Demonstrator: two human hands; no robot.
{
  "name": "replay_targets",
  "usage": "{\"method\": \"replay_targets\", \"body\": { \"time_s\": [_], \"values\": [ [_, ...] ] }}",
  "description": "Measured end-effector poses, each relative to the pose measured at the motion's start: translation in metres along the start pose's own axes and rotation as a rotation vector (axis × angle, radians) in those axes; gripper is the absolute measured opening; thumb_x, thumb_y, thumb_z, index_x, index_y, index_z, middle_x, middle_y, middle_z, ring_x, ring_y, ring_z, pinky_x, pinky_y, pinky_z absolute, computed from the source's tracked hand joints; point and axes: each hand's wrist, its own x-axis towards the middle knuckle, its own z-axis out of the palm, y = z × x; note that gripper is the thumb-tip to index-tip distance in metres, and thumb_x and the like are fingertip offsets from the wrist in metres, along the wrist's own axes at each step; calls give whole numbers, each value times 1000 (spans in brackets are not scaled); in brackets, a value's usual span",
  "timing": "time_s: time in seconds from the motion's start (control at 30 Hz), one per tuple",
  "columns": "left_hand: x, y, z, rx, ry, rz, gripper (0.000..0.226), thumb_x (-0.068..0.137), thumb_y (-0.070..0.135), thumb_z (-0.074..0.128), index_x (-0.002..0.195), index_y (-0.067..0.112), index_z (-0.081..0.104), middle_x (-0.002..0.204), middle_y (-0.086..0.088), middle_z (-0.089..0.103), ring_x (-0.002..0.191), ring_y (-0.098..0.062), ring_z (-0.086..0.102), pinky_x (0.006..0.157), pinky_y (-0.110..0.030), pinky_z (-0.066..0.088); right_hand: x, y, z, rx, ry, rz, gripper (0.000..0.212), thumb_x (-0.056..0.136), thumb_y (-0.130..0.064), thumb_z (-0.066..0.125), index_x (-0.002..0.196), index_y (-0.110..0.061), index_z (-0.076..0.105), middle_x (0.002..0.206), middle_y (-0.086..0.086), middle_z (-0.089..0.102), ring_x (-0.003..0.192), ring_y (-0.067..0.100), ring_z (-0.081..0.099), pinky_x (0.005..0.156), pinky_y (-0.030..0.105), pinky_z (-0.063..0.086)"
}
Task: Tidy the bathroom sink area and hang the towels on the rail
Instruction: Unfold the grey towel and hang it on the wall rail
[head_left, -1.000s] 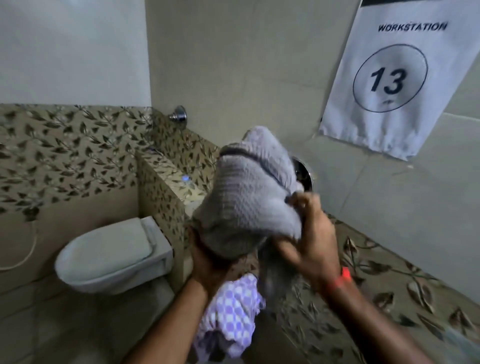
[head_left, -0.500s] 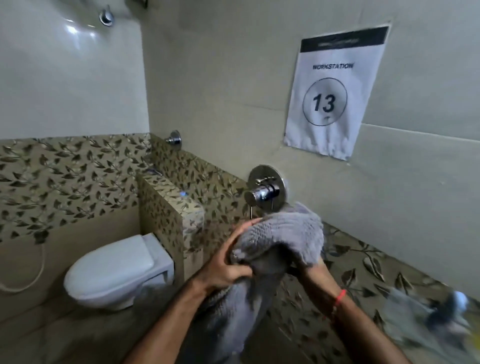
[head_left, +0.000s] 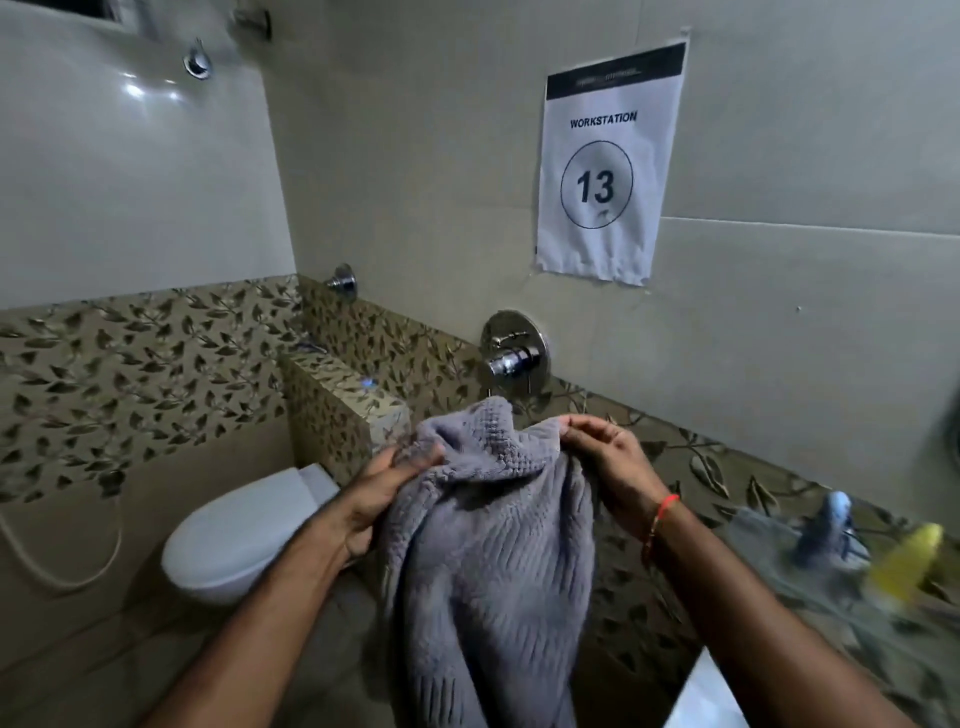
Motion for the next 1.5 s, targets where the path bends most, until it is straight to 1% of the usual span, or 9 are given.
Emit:
{"method": "replay_targets", "body": {
  "time_s": [0.17, 0.37, 0.6, 0.73, 0.83, 1.07, 1.23, 1.4, 1.5],
  "values": [
    [-13, -7, 9, 97, 283, 59, 59, 67, 35, 88, 119, 14, 68, 104, -5, 79, 92, -21, 77, 77, -31, 61, -4, -13, -10, -754, 42, -257, 25, 102, -32, 47, 90, -12, 55, 89, 4, 53, 93, 17, 46, 89, 38, 38],
    [-34, 11, -4, 832, 324, 943, 34, 85, 60, 65, 99, 29, 57, 143, 6, 47, 139, -14, 42, 114, -23, 33, -12, -64, 10, -1181, 112, -827, 10, 97, -31, 46, 100, -23, 51, 93, -18, 49, 111, 19, 40, 98, 41, 25],
    [-13, -73, -2, 939, -114, 61, 101, 65, 83, 65, 148, 32, 38, 150, 11, 48, 135, -4, 46, 117, -27, 37, -12, -116, 44, -900, 282, -987, 11, 93, -16, 58, 95, -6, 60, 81, 13, 70, 79, 38, 63, 69, 36, 43],
    [-16, -132, 3, 870, 33, 63, 61, 77, 63, 74, 129, 38, 57, 120, 21, 65, 110, 5, 61, 93, -10, 49, -10, -114, 43, -1095, 474, -942, 21, 94, -45, 52, 101, -25, 54, 87, 1, 72, 85, 33, 62, 60, 36, 42],
    [2, -135, -15, 733, 290, 41, 10, 97, 21, 63, 103, 13, 66, 102, -7, 70, 97, -18, 64, 85, -32, 54, -4, -119, 31, -1136, 491, -902, 22, 93, -46, 52, 102, -26, 54, 93, 1, 72, 91, 34, 63, 62, 39, 44],
    [11, -104, -81, 580, 629, 15, 19, 96, 15, 63, 112, 7, 67, 105, -11, 69, 104, -32, 64, 84, -33, 47, -7, -123, -21, -1062, 497, -739, 18, 94, -35, 55, 104, -21, 60, 99, 14, 71, 96, 38, 65, 79, 49, 52],
    [-1, -106, -110, 883, 596, -59, 12, 93, 21, 61, 99, 30, 66, 106, -5, 70, 101, -30, 62, 90, -41, 49, -15, -137, -42, -1047, 457, -785, 15, 96, -18, 57, 101, -5, 63, 97, 18, 69, 92, 30, 63, 76, 19, 37],
    [-5, -63, -135, 711, 817, 180, 23, 97, 6, 49, 106, 19, 65, 111, -17, 70, 91, -26, 60, 78, -34, 43, -30, -146, -53, -1322, 242, -595, 21, 96, -25, 59, 106, -7, 64, 104, 17, 71, 100, 32, 65, 82, 34, 44],
    [-23, 4, -147, 658, 718, 349, 26, 84, 19, 58, 99, 37, 70, 92, 10, 76, 85, -15, 72, 69, -25, 55, -46, -170, -62, -1264, 18, -475, 31, 82, -44, 68, 101, -20, 67, 95, 2, 73, 90, 17, 65, 80, 32, 52]
  ]
}}
